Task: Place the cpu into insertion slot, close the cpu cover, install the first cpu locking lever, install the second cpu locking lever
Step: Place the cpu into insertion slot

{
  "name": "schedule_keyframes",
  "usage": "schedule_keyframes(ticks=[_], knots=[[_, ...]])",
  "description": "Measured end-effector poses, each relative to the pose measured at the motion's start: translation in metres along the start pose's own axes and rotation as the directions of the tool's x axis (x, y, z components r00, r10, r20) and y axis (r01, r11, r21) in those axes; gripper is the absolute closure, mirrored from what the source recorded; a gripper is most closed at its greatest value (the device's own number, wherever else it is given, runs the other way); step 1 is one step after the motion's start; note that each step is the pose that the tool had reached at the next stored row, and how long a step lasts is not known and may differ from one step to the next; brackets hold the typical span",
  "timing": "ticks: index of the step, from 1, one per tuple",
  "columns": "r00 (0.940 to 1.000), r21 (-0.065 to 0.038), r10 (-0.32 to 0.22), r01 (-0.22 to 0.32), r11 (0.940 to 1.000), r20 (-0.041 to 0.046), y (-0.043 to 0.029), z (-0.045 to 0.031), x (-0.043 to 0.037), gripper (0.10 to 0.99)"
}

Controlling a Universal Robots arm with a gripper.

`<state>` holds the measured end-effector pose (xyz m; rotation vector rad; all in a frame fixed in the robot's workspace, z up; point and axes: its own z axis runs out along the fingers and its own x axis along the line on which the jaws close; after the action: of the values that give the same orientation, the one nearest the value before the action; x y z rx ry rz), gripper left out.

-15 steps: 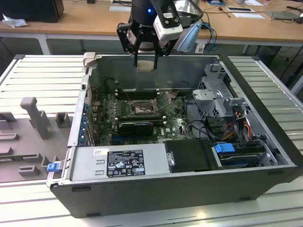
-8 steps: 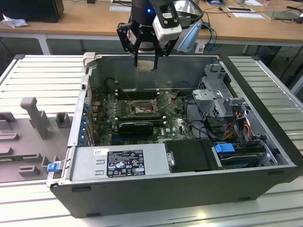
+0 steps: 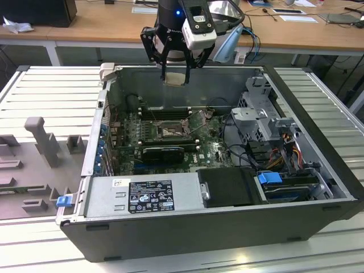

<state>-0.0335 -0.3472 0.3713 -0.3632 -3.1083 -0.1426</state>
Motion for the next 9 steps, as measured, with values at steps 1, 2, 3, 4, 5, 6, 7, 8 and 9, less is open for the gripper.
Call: schedule_keyframes(ticks=[1,2,3,4,5,6,7,8,9], knots=[[1.0,0.0,0.003,-0.003,1.0,0.0003,0.0,0.0001,0.0,0.557],[1.0,0.0,0.004,-0.004,1.0,0.0004,-0.0001,0.0005,0.0,0.557],[1.0,0.0,0.004,-0.004,1.0,0.0004,-0.0001,0.0011,0.0,0.557],[1.0,0.0,0.004,-0.004,1.0,0.0004,-0.0001,0.0015,0.0,0.557],[1.0,0.0,0.004,-0.004,1.0,0.0004,-0.0002,0.0017,0.0,0.557],[1.0,0.0,0.005,-0.005,1.0,0.0004,-0.0002,0.0018,0.0,0.557],[1.0,0.0,0.009,-0.009,1.0,0.0007,-0.0002,0.0018,0.0,0.557],[0.9999,0.0,0.014,-0.014,0.9999,0.0012,-0.0002,0.0019,0.0,0.557],[0.9997,0.0,0.023,-0.023,0.9997,0.0021,-0.0002,0.002,0.0,0.557]])
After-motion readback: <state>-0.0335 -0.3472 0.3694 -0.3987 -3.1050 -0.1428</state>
